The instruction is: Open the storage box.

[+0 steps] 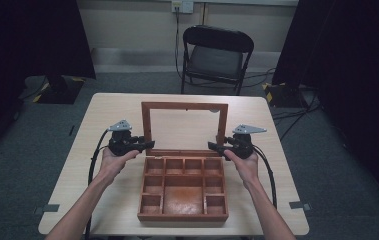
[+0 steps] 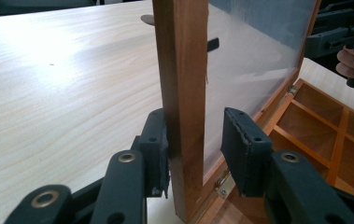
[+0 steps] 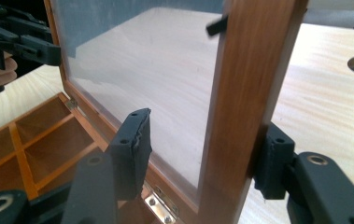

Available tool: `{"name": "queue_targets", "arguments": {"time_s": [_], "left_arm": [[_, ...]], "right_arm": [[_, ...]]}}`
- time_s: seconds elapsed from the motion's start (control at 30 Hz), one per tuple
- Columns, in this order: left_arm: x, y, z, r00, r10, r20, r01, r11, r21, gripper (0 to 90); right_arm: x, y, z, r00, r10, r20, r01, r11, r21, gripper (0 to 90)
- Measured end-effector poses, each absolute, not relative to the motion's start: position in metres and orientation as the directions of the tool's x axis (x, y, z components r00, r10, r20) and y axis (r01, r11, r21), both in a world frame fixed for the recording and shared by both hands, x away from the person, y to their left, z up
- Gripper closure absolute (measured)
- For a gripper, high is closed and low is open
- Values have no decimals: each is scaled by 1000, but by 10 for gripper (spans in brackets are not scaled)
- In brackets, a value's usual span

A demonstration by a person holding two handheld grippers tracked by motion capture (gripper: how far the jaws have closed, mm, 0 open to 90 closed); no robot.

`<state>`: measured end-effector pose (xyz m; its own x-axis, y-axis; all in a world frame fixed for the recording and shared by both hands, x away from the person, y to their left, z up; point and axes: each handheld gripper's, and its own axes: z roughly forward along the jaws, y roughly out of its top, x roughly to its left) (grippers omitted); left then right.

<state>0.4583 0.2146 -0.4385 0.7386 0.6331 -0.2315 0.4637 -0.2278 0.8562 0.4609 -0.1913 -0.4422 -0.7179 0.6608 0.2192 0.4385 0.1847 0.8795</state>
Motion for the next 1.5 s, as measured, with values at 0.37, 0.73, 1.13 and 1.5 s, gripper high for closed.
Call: {"name": "queue_targets", "arguments": {"time_s": [0.37, 0.73, 1.13, 1.5], "left_arm": [[470, 214, -444, 710, 648, -275, 510, -204, 836, 639], [482, 215, -449, 693, 642, -327, 541, -164, 825, 627], [485, 209, -453, 682, 673, -288, 537, -192, 822, 556], [488, 206, -463, 662, 688, -297, 568, -201, 798, 449]], "right_arm": [[469, -188, -451, -689, 691, 221, 461, 181, 869, 464], [477, -184, -454, -670, 705, 234, 478, 168, 862, 411], [484, -182, -461, -655, 712, 252, 489, 146, 860, 361], [486, -181, -467, -629, 740, 238, 515, 166, 841, 285]]}}
